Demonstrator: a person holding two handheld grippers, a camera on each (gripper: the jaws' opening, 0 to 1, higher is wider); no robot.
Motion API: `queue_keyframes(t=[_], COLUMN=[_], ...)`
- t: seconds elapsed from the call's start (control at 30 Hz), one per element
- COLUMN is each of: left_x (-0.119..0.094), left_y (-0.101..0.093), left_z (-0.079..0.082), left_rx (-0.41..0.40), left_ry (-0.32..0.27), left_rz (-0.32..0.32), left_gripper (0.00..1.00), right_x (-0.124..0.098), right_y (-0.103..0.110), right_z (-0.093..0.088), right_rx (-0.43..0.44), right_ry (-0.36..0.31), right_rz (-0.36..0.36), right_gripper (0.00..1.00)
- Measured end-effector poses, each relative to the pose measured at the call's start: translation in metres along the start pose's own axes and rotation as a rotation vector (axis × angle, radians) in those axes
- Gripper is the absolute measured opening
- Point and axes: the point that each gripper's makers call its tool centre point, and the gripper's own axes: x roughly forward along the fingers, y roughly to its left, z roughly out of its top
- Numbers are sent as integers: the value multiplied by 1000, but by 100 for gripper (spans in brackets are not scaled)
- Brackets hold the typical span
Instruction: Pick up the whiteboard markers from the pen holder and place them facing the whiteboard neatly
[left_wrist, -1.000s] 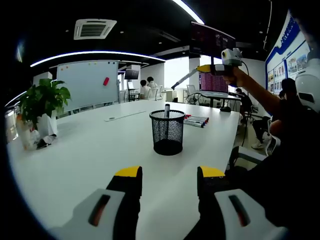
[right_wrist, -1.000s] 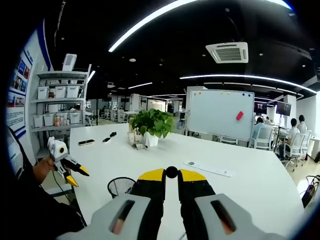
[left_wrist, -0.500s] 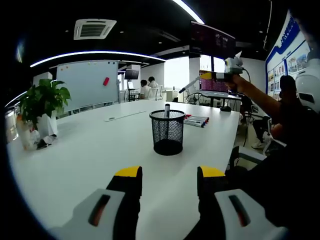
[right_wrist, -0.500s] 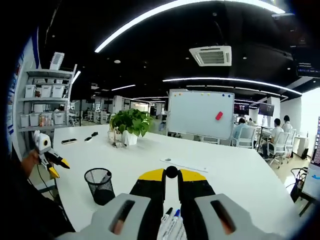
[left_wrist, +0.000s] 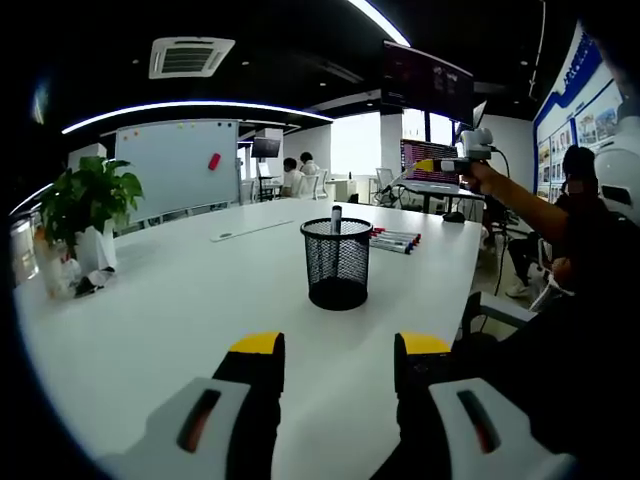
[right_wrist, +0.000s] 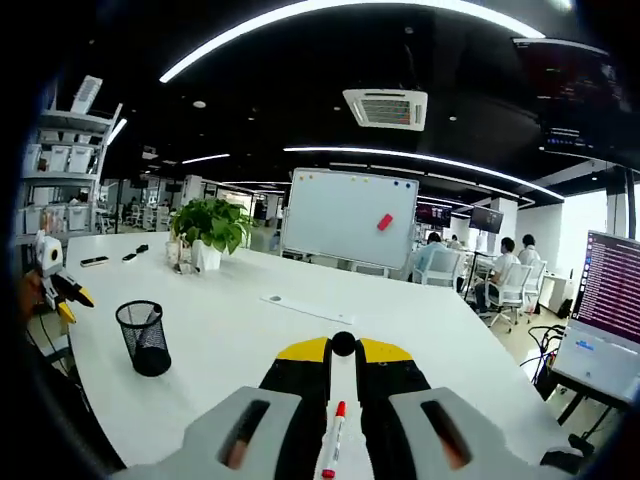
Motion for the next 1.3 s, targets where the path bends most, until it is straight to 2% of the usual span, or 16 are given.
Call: queue_keyframes(t=[0.1,0.37,0.47,0.77,1.0,1.3], left_x=[0,1,2,5,5,2], left_y=[-1,-2,-2,-8,-12,-7], left_z=[0,0,0,6,6,6], left_rx=[2,1,2,11,20,21], left_ry=[-1,1,2,-7,-6,-3], left_rz=[-3,-4,-5,-22,-32,-19], left_gripper=[45,45,45,45,45,45], right_x=[-5,-11,-12,-9,3,18], right_y=[-12,-26,-28,-25,-21,-14], right_z=[-6,-20,-28,-42,-60,-84], right_rx=[24,22,52,74,87,85], right_ry=[4,1,0,-23,4,32], right_rz=[-40,-86,-96,-100,-104,-87], right_gripper=[12,12,12,12,12,12])
